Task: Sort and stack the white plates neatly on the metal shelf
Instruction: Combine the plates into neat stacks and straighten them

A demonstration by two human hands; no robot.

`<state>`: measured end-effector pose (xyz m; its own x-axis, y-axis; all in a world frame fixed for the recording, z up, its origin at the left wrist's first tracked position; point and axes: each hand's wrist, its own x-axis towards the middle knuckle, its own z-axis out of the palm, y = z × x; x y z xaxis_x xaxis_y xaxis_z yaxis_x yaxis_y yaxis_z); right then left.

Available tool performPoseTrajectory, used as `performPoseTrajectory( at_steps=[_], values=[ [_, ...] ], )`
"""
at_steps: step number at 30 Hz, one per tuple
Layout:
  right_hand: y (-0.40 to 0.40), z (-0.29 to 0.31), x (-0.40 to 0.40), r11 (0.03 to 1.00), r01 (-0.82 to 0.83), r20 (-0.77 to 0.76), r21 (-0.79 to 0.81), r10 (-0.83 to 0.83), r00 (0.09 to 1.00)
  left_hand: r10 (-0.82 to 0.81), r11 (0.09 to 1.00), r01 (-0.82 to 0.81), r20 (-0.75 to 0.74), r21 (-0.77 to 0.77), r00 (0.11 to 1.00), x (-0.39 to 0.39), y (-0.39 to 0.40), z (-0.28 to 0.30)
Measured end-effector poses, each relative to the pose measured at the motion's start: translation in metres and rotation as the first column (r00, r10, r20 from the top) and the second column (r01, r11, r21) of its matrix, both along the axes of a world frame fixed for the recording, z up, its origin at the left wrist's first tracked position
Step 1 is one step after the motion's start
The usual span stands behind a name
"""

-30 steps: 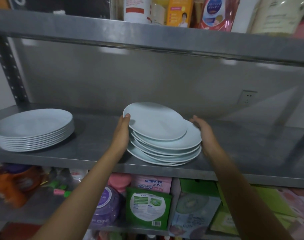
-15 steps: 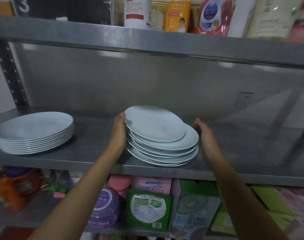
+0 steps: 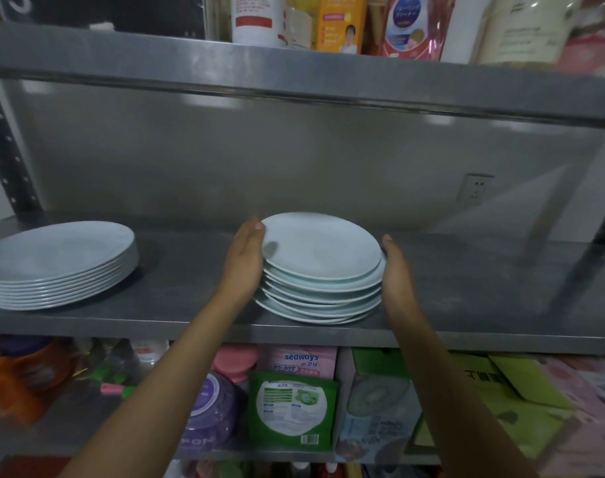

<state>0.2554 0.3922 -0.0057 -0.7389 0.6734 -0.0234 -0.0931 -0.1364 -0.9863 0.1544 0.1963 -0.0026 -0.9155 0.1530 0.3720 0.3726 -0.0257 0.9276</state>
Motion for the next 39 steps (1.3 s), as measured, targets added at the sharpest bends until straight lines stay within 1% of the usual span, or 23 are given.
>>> performPoseTrajectory(
  at_steps=[3,8,10,11,13,14,18,22,25,28,33,39],
  values=[
    [0.001,0.000,-0.001,1.000,-0.013,-0.013,0.009,0.013,1.000,-0.010,1.000,0.009,-0.025,-0.027,1.000,0.002,0.000,-0.004],
    [0.001,-0.003,0.001,0.999,-0.032,-0.007,0.030,0.032,0.999,-0.055,0.996,0.054,-0.015,-0.073,0.998,-0.001,-0.004,-0.002],
    [0.006,0.001,0.003,1.000,-0.015,0.011,0.017,0.014,1.000,-0.070,0.997,0.070,0.014,-0.040,0.997,-0.007,-0.010,-0.003],
    [0.010,0.005,0.004,1.000,0.003,0.003,0.020,-0.003,1.000,-0.041,0.999,0.041,0.022,-0.028,0.999,-0.010,-0.013,-0.003],
    [0.020,0.014,0.002,0.997,0.033,-0.022,0.065,-0.032,0.999,0.015,1.000,-0.014,0.045,-0.006,0.999,-0.015,-0.018,-0.004],
    [0.023,0.019,0.000,0.995,0.029,-0.030,0.098,-0.026,0.999,0.011,1.000,-0.011,0.062,0.012,0.998,-0.015,-0.018,-0.005],
    [0.032,0.023,-0.007,0.985,-0.073,-0.039,0.157,0.080,0.996,-0.066,0.995,0.055,0.129,0.083,0.989,-0.003,-0.008,-0.013],
    [0.028,0.016,-0.008,0.971,-0.193,-0.005,0.143,0.195,0.981,-0.080,0.992,0.067,0.131,0.104,0.988,0.000,-0.004,-0.015],
    [0.025,0.010,-0.011,0.968,-0.184,0.027,0.172,0.182,0.983,-0.078,0.989,0.062,0.119,0.137,0.990,-0.001,-0.002,-0.016],
    [0.022,0.011,-0.013,0.964,-0.169,0.044,0.204,0.163,0.986,-0.075,0.982,0.046,0.155,0.183,0.985,0.001,-0.001,-0.015],
    [0.017,0.006,-0.013,0.973,-0.146,0.036,0.178,0.142,0.989,-0.150,0.964,0.099,0.194,0.247,0.970,-0.005,-0.001,-0.020],
    [0.014,-0.004,-0.016,0.981,-0.148,-0.055,0.125,0.155,0.986,-0.192,0.933,0.115,0.202,0.341,0.960,-0.009,0.004,-0.023]
  ],
)
